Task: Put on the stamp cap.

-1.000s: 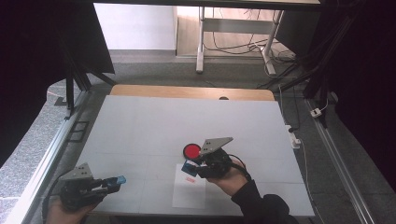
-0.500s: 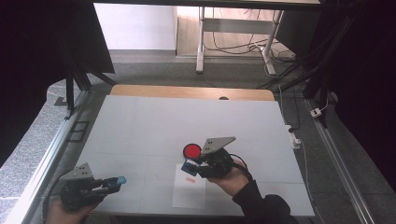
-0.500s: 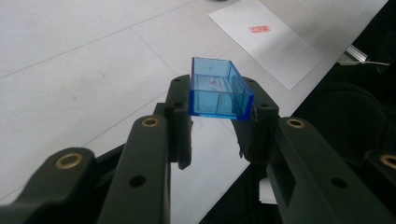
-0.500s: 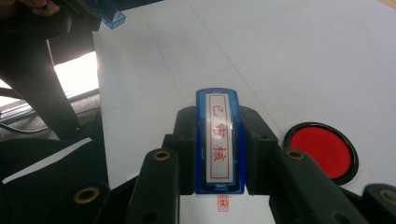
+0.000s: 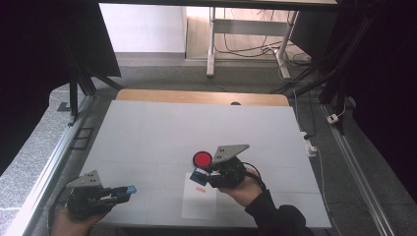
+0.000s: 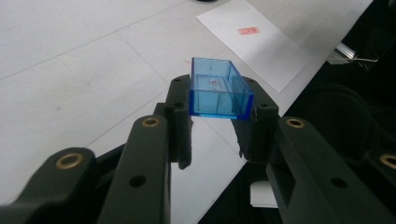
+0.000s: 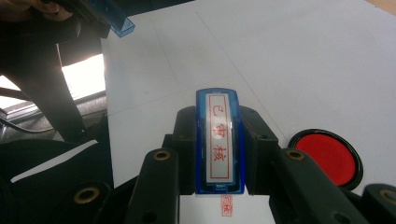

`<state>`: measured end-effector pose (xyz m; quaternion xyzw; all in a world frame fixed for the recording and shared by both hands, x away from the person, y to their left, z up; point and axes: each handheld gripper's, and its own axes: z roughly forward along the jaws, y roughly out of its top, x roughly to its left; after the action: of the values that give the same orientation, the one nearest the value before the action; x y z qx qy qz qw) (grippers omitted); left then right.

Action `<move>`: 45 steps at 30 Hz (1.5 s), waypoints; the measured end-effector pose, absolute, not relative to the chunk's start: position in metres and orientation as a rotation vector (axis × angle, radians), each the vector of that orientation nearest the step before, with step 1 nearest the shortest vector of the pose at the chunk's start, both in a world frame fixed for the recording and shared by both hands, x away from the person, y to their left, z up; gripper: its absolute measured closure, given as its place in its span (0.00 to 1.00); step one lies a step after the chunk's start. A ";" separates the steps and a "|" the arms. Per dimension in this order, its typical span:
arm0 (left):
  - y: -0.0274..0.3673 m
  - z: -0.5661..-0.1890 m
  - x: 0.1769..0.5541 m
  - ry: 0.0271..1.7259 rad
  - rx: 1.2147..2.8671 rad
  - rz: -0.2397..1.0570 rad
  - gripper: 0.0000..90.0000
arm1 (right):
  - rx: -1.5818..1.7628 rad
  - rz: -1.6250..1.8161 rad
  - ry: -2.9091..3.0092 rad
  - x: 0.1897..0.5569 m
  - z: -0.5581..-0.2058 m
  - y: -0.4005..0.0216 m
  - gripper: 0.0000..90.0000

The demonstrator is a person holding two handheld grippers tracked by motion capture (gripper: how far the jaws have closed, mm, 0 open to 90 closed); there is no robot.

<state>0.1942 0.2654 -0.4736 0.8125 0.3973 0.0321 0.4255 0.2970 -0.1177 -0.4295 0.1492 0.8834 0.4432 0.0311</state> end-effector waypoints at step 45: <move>0.161 -0.471 0.273 0.476 2.130 -0.134 0.76 | 0.393 1.466 2.714 0.296 -0.413 -0.123 0.79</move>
<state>0.2727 0.1614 -0.4709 0.8652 0.1932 -0.0544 0.4595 0.2959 -0.1225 -0.4125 0.1263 0.8727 0.4714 0.0159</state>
